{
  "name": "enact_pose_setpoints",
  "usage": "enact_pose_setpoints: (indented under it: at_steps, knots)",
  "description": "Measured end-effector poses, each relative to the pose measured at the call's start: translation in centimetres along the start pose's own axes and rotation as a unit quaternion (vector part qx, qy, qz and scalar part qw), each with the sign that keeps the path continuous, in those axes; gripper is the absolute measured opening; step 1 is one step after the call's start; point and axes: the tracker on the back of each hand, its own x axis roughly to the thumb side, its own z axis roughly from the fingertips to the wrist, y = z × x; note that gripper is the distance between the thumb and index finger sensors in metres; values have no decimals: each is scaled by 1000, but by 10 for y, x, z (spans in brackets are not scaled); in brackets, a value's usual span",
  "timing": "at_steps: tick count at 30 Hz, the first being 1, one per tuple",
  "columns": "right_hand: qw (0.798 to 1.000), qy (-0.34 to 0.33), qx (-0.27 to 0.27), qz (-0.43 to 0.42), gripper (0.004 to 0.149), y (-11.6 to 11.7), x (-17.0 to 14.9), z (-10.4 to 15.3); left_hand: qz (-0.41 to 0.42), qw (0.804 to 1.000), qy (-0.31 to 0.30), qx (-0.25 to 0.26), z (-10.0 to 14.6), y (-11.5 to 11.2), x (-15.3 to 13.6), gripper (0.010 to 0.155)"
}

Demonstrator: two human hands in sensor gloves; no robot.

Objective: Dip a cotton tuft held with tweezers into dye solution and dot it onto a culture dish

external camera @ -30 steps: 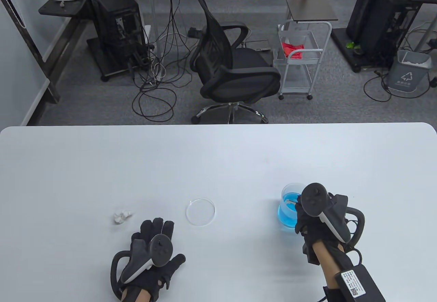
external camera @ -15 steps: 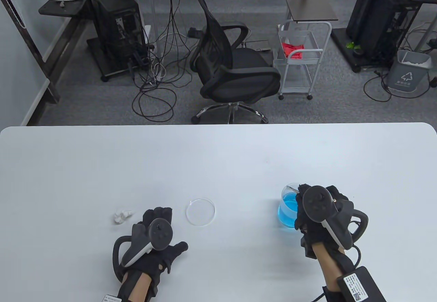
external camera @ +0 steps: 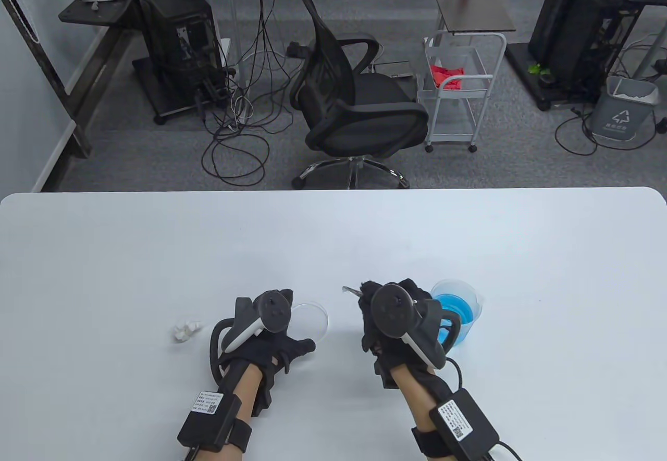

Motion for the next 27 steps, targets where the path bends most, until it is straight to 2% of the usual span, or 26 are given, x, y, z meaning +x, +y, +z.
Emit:
enact_pose_setpoints:
  at_steps: [5, 12, 18, 27]
  knots:
    - [999, 4, 43, -3, 33, 45, 12, -7, -4, 1000, -9, -4, -13, -6, -2, 108]
    - [997, 14, 75, 6, 33, 87, 13, -14, 5, 1000, -17, -18, -23, -7, 1, 108]
    - [996, 6, 85, 22, 33, 105, 10, -13, -4, 1000, -17, -25, -27, -8, 0, 103]
    - [993, -7, 104, 55, 33, 112, 9, -18, -10, 1000, -12, -27, -27, -8, 1, 102]
